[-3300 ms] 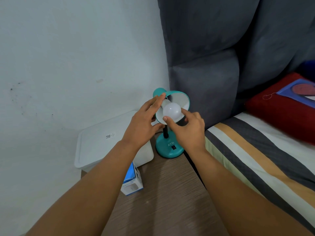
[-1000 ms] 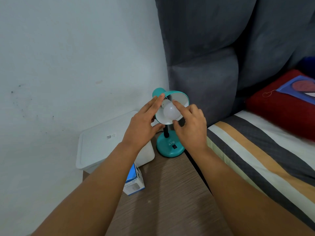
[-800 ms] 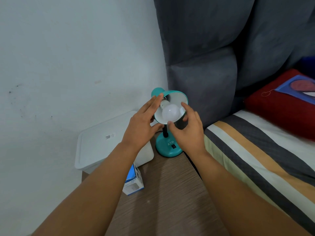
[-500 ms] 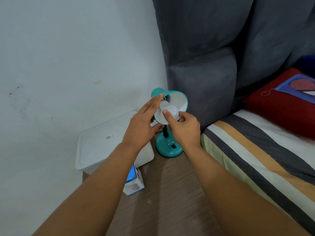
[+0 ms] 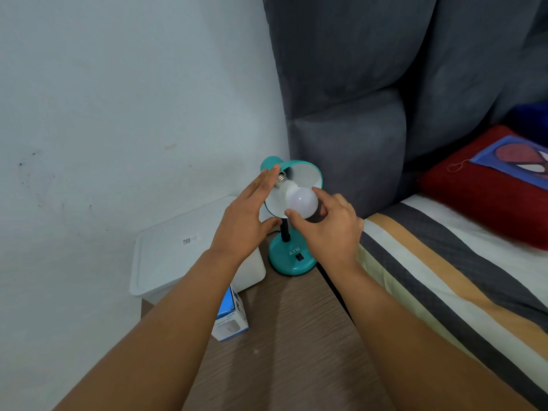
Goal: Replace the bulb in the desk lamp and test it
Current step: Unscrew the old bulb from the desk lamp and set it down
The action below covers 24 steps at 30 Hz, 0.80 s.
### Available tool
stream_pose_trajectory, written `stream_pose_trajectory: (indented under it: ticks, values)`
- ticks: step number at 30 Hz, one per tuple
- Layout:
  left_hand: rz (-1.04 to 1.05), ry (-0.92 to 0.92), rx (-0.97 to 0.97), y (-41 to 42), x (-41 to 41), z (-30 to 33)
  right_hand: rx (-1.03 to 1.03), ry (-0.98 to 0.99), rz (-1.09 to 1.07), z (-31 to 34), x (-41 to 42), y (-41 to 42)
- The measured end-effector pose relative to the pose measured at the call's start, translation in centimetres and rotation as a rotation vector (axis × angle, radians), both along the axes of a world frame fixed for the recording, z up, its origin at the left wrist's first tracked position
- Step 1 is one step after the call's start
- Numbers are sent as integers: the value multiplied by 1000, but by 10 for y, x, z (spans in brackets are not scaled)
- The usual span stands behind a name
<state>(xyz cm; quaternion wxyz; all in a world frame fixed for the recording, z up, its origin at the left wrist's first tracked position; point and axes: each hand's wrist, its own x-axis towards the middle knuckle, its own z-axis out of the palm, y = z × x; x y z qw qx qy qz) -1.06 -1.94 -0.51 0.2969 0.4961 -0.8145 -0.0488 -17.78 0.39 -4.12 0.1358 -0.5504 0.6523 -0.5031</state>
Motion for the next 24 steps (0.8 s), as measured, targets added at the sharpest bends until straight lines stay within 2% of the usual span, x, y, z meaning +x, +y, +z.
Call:
stream_pose_trajectory:
  ticks: [6,10,14,24]
  values:
    - [59,-48,75,10,-1,3,-30,-92,-8,-9,-13,19]
    - [116,11,102,33,2,-2,-46,-131,-10,-14,-19,37]
    - [189,48,136,64,5,-17,-9,-99,23,-19,-22,59]
    - [298,116,389,130,-2,-83,50,-42,84,-52,-22,93]
